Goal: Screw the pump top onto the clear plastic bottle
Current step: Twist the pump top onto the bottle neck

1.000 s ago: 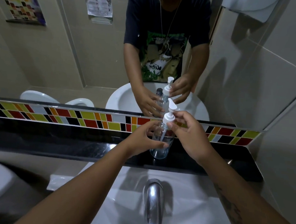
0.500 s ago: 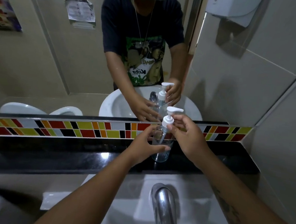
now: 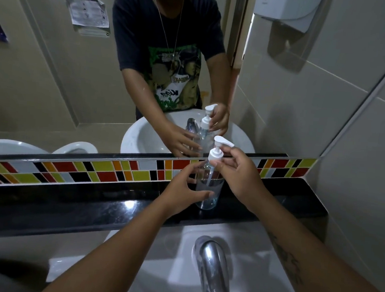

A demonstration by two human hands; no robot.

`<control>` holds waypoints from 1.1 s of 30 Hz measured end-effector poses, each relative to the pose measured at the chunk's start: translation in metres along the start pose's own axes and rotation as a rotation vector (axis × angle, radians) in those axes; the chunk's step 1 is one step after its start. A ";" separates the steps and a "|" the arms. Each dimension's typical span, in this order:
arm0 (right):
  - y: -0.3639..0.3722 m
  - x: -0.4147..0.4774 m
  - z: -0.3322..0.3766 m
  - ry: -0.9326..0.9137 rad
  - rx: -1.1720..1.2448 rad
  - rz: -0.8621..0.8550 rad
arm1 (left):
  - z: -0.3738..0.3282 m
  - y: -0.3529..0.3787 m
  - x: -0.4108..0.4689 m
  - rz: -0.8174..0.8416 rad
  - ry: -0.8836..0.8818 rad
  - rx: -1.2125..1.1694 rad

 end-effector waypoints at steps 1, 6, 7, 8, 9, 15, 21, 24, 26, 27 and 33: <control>0.000 0.000 0.000 0.002 0.007 0.002 | 0.000 0.000 0.001 -0.011 0.003 0.005; -0.006 0.000 -0.004 -0.018 -0.019 -0.029 | 0.000 0.005 0.003 -0.048 0.017 0.023; -0.007 0.000 -0.004 -0.025 -0.016 -0.029 | 0.000 0.006 0.002 -0.054 0.021 0.024; -0.007 0.000 -0.003 -0.032 -0.014 -0.024 | 0.000 0.006 0.002 -0.060 0.023 0.022; -0.007 -0.001 -0.003 -0.036 -0.012 -0.014 | 0.001 0.006 0.002 -0.065 0.021 0.018; -0.009 -0.001 -0.005 -0.024 -0.086 0.027 | 0.003 0.006 0.000 -0.082 0.006 -0.017; -0.013 -0.002 0.001 -0.068 -0.154 -0.044 | 0.004 0.006 0.000 -0.078 0.001 -0.025; -0.015 -0.006 -0.001 -0.046 -0.126 -0.043 | 0.005 0.007 0.001 -0.074 -0.005 -0.023; -0.015 -0.006 -0.002 -0.035 -0.107 -0.044 | 0.006 0.007 0.002 -0.071 -0.006 -0.025; -0.015 -0.005 -0.002 -0.036 -0.094 -0.047 | 0.006 0.007 0.002 -0.070 -0.006 -0.027; -0.004 -0.001 -0.002 -0.002 -0.068 0.026 | 0.008 0.010 0.002 -0.052 -0.018 -0.067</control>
Point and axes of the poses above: each hand's wrist, its own x-axis towards the middle knuckle, its own y-axis out of the palm, z = x × y, the point moved 9 cm from there along x, towards the middle knuckle, and after that the axes turned 6 degrees about x, right-handed, at the moved point
